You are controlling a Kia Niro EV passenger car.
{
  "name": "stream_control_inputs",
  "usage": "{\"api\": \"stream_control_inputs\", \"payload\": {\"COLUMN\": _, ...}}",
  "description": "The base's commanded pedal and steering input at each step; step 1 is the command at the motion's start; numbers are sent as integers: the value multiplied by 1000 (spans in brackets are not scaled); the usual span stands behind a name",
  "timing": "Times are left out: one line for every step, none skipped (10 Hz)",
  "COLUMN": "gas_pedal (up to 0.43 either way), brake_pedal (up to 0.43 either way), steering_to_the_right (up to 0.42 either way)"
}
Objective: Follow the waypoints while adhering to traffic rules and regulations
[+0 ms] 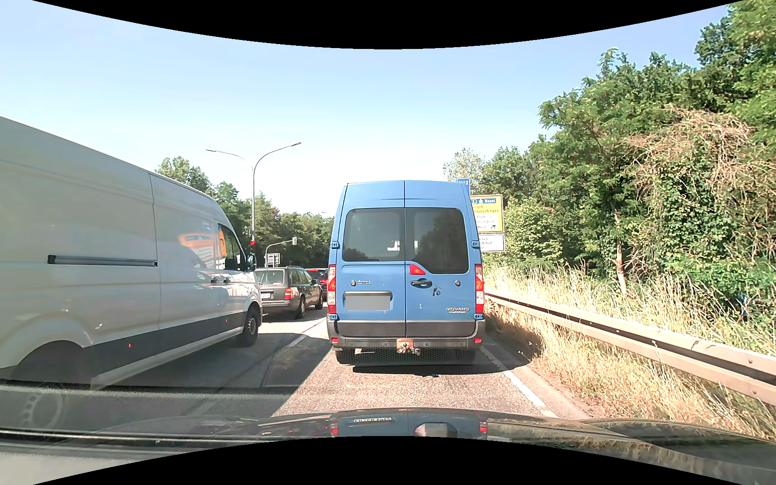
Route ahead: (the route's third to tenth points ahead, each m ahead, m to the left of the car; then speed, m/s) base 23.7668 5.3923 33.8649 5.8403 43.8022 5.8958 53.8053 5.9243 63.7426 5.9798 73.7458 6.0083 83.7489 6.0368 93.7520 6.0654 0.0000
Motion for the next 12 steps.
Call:
{"api": "stream_control_inputs", "payload": {"gas_pedal": 0, "brake_pedal": 189, "steering_to_the_right": -3}}
{"api": "stream_control_inputs", "payload": {"gas_pedal": 0, "brake_pedal": 189, "steering_to_the_right": -3}}
{"api": "stream_control_inputs", "payload": {"gas_pedal": 0, "brake_pedal": 189, "steering_to_the_right": -3}}
{"api": "stream_control_inputs", "payload": {"gas_pedal": 0, "brake_pedal": 189, "steering_to_the_right": -3}}
{"api": "stream_control_inputs", "payload": {"gas_pedal": 0, "brake_pedal": 189, "steering_to_the_right": -3}}
{"api": "stream_control_inputs", "payload": {"gas_pedal": 0, "brake_pedal": 189, "steering_to_the_right": -3}}
{"api": "stream_control_inputs", "payload": {"gas_pedal": 0, "brake_pedal": 189, "steering_to_the_right": -3}}
{"api": "stream_control_inputs", "payload": {"gas_pedal": 0, "brake_pedal": 189, "steering_to_the_right": -3}}
{"api": "stream_control_inputs", "payload": {"gas_pedal": 0, "brake_pedal": 189, "steering_to_the_right": -3}}
{"api": "stream_control_inputs", "payload": {"gas_pedal": 0, "brake_pedal": 189, "steering_to_the_right": -3}}
{"api": "stream_control_inputs", "payload": {"gas_pedal": 0, "brake_pedal": 189, "steering_to_the_right": -3}}
{"api": "stream_control_inputs", "payload": {"gas_pedal": 0, "brake_pedal": 189, "steering_to_the_right": -3}}
